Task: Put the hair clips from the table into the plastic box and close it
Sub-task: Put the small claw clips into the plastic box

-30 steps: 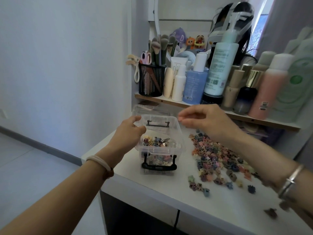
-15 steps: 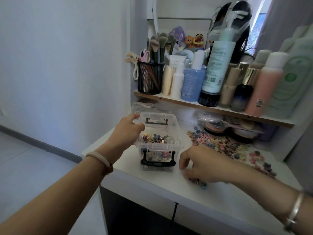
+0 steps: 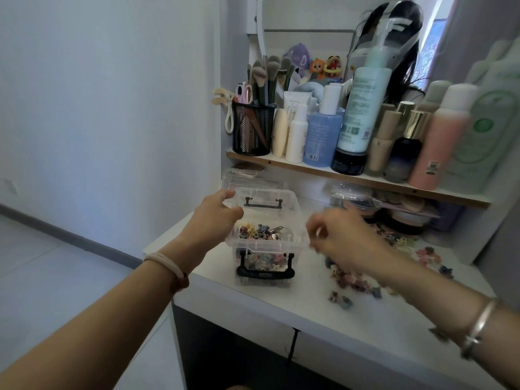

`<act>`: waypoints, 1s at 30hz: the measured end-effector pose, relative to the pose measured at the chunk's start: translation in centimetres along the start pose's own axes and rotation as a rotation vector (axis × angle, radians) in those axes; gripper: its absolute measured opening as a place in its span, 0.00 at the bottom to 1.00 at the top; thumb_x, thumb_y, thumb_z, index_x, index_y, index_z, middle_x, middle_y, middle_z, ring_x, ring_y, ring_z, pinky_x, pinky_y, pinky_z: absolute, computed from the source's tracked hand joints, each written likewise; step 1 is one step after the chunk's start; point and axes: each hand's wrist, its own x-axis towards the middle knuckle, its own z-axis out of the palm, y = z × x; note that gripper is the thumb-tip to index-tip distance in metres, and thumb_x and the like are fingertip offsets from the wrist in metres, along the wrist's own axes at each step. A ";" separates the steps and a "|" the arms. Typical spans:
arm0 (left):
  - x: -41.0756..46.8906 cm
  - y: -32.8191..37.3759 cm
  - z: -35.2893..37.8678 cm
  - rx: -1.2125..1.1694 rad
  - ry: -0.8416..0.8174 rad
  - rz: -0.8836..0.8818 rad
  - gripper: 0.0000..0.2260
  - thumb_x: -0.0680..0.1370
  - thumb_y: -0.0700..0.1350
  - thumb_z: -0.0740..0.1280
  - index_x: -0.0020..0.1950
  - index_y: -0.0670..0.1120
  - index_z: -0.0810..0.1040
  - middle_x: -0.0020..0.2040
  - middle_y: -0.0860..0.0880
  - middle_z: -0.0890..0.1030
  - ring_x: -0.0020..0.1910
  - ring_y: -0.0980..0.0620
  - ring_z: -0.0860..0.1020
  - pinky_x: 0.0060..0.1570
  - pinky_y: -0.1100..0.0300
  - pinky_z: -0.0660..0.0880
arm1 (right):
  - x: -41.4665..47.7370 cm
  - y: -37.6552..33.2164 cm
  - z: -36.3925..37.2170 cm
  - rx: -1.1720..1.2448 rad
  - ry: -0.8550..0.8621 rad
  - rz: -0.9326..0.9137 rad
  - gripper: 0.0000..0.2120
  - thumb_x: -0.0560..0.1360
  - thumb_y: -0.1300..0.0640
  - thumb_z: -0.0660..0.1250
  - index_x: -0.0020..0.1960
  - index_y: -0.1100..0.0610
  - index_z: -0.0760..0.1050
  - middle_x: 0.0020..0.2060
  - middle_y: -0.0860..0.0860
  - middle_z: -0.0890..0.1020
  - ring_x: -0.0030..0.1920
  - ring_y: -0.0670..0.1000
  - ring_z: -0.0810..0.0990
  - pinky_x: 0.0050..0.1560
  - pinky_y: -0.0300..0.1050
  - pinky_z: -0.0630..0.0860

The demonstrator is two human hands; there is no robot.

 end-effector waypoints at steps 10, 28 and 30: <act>-0.5 0.0 0.0 0.004 -0.005 -0.003 0.20 0.79 0.39 0.59 0.71 0.45 0.64 0.61 0.38 0.75 0.51 0.45 0.74 0.49 0.55 0.72 | -1.0 -1.1 -3.3 0.108 -0.014 -0.086 0.12 0.74 0.54 0.67 0.57 0.49 0.74 0.50 0.42 0.77 0.45 0.35 0.74 0.48 0.30 0.72; -0.8 0.0 0.7 -0.019 0.039 -0.022 0.20 0.78 0.39 0.59 0.70 0.45 0.66 0.60 0.39 0.76 0.52 0.42 0.75 0.49 0.53 0.71 | -0.8 -1.5 -3.8 0.362 0.032 -0.143 0.15 0.71 0.60 0.70 0.55 0.46 0.76 0.37 0.40 0.80 0.32 0.34 0.79 0.37 0.27 0.73; -0.7 -0.1 0.7 -0.020 0.045 -0.015 0.20 0.78 0.39 0.60 0.70 0.45 0.66 0.56 0.40 0.76 0.48 0.44 0.74 0.47 0.54 0.70 | -0.5 -1.2 -3.8 0.261 0.051 -0.138 0.20 0.72 0.61 0.70 0.61 0.48 0.73 0.44 0.41 0.79 0.35 0.35 0.78 0.37 0.25 0.69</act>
